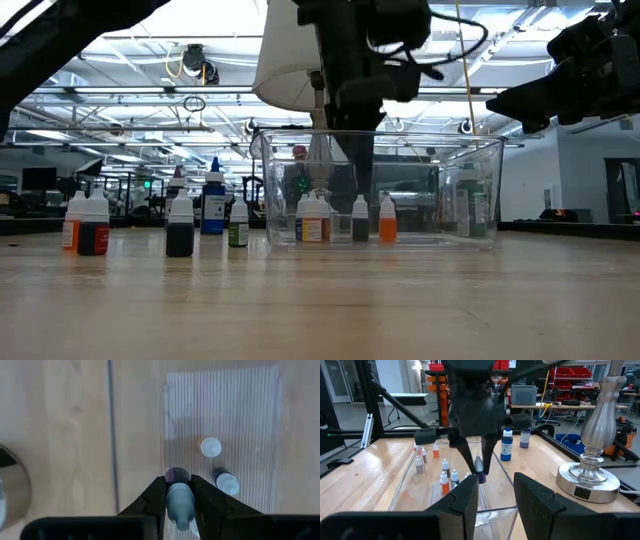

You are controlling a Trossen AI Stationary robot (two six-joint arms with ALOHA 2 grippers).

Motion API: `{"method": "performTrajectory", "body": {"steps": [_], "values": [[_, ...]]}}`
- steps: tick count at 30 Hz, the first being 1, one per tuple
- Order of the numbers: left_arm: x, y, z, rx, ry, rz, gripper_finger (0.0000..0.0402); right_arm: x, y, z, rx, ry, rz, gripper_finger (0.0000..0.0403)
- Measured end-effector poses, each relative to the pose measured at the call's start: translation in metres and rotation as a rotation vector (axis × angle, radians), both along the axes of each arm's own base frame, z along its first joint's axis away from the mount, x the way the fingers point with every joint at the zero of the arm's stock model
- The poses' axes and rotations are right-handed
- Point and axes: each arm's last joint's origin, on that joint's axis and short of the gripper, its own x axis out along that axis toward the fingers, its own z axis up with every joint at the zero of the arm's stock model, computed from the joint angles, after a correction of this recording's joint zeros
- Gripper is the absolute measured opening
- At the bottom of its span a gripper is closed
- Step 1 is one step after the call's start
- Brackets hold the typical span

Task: Pick & Place food coloring
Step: Put the small purple food coloring bottle into the transparent bin

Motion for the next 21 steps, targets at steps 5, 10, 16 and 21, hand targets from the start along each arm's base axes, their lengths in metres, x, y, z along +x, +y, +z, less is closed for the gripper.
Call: {"method": "performTrajectory", "body": {"steps": [5,10,16,21], "values": [[-0.002,-0.001,-0.02,-0.018,0.034,0.014,0.0076,0.0,0.0,0.0,0.0,0.0,0.0,0.0114],[-0.004,-0.002,-0.031,-0.058,0.051,0.023,0.0076,0.0,0.0,0.0,0.0,-0.001,0.0,0.0114],[-0.004,-0.003,-0.042,-0.095,0.047,0.018,0.0076,0.0,0.0,0.0,0.0,-0.001,0.0,0.0114],[-0.007,-0.003,-0.048,-0.095,0.069,0.028,0.0076,0.0,0.0,0.0,0.0,-0.001,0.001,0.0114]]}}
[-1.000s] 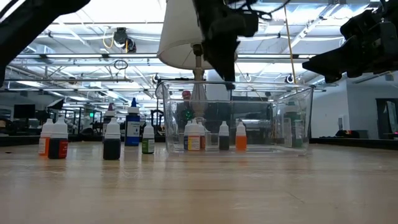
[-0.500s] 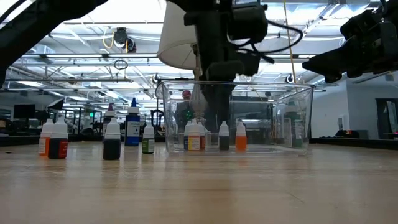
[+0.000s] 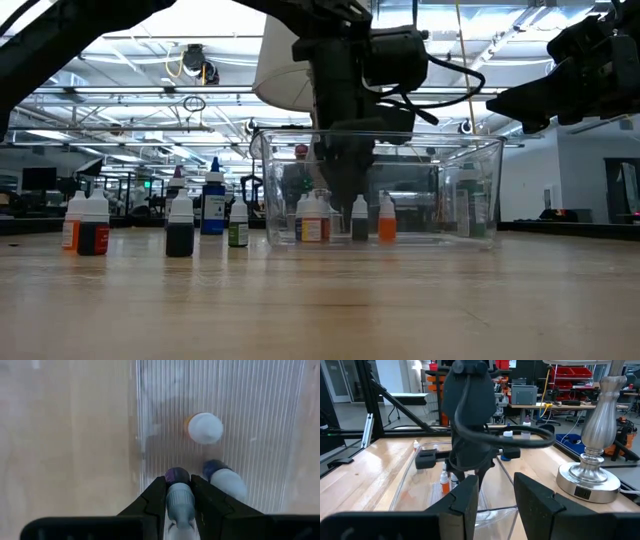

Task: Pick & Place food coloring
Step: Put the small purple food coloring bottle into the transparent bin, then put the small green food coloring bottle into the transparent bin

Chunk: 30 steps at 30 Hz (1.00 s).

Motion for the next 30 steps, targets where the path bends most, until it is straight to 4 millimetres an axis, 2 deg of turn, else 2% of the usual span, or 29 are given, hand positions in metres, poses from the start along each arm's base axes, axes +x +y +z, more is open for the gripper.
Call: {"method": "performTrajectory", "body": {"steps": [5,12,19,23,30], "values": [[0.0,0.001,0.0,-0.003,0.0,0.023,0.0084,0.0,0.0,0.0,0.0,0.0,0.0,0.0114],[0.0,0.001,0.0,-0.003,0.0,0.023,0.0117,0.0,0.0,0.0,0.0,0.0,0.0,0.0114],[-0.002,0.001,0.007,-0.006,-0.012,0.028,0.0136,0.0,0.0,0.0,0.0,0.0,0.0,0.0114],[-0.006,0.001,0.027,-0.004,-0.057,0.027,0.0141,0.0,0.0,0.0,0.0,0.0,0.0,0.0114],[-0.023,0.001,0.087,0.019,-0.187,0.047,0.0143,0.0,0.0,0.0,0.0,0.0,0.0,0.0114]]}}
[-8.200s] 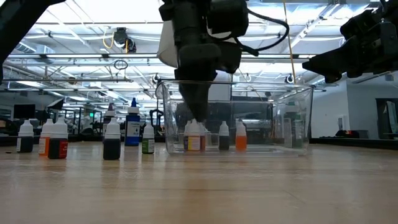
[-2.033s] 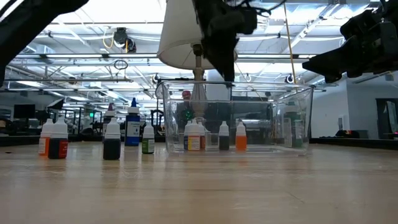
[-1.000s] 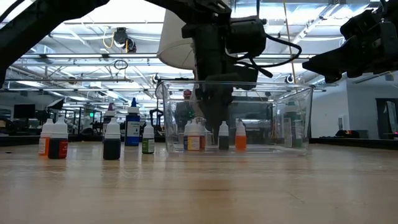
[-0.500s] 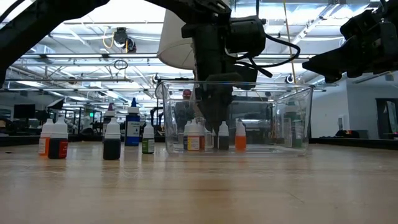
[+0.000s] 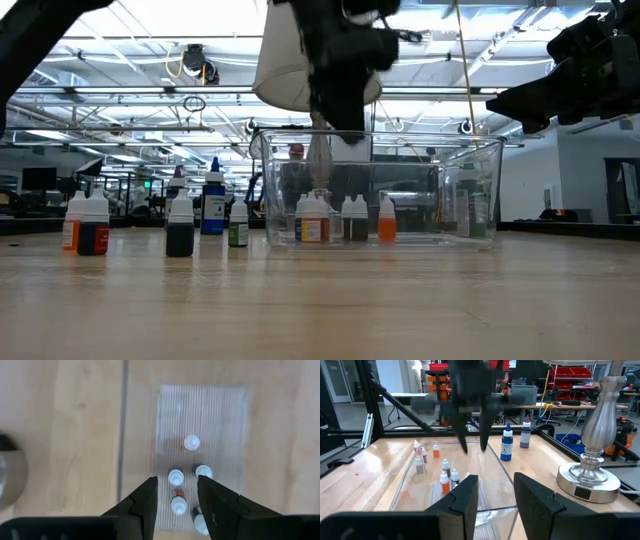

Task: Pick & Place food coloring
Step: Put the small green food coloring bottle into the transparent bin

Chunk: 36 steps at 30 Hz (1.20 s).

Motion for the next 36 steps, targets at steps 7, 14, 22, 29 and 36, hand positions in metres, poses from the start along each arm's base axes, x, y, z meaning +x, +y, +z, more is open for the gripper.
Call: {"method": "performTrajectory", "body": {"steps": [7,14,22,29,36], "values": [[-0.034,-0.022,0.029,-0.06,0.121,0.041,0.0143,0.0,0.0,0.0,0.0,0.0,0.0,0.0114],[-0.054,-0.062,0.03,0.054,0.259,0.06,0.0143,0.0,0.0,0.0,0.0,0.0,0.0,0.0114],[-0.062,-0.095,0.023,0.078,0.286,0.039,0.0143,0.0,0.0,0.0,0.0,0.001,0.0,0.0114],[-0.089,-0.101,-0.021,0.07,0.334,0.108,0.0143,0.0,0.0,0.0,0.0,0.001,0.0,0.0114],[-0.117,-0.092,-0.049,0.002,0.15,0.121,0.0143,0.0,0.0,0.0,0.0,0.0,0.0,0.0114]]}}
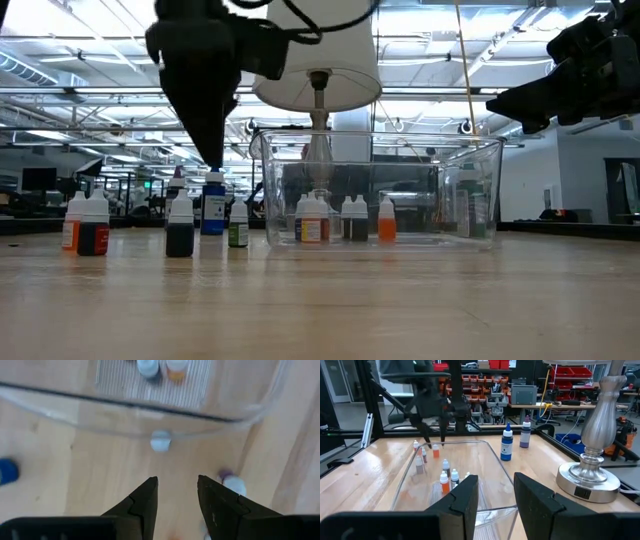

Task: Pick & Place food coloring
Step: Put the small green food coloring bottle into the transparent bin

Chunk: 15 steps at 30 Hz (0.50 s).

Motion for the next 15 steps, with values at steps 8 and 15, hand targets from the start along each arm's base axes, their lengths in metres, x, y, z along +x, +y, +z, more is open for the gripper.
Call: {"method": "performTrajectory", "body": {"steps": [8,15], "values": [[-0.022,0.011,-0.044,0.096,0.005,-0.015,0.0143,0.0,0.0,0.0,0.0,0.0,0.0,0.0114],[-0.015,0.019,-0.047,0.099,-0.052,-0.037,0.0143,0.0,0.0,0.0,0.0,0.001,0.0,0.0114]]}}
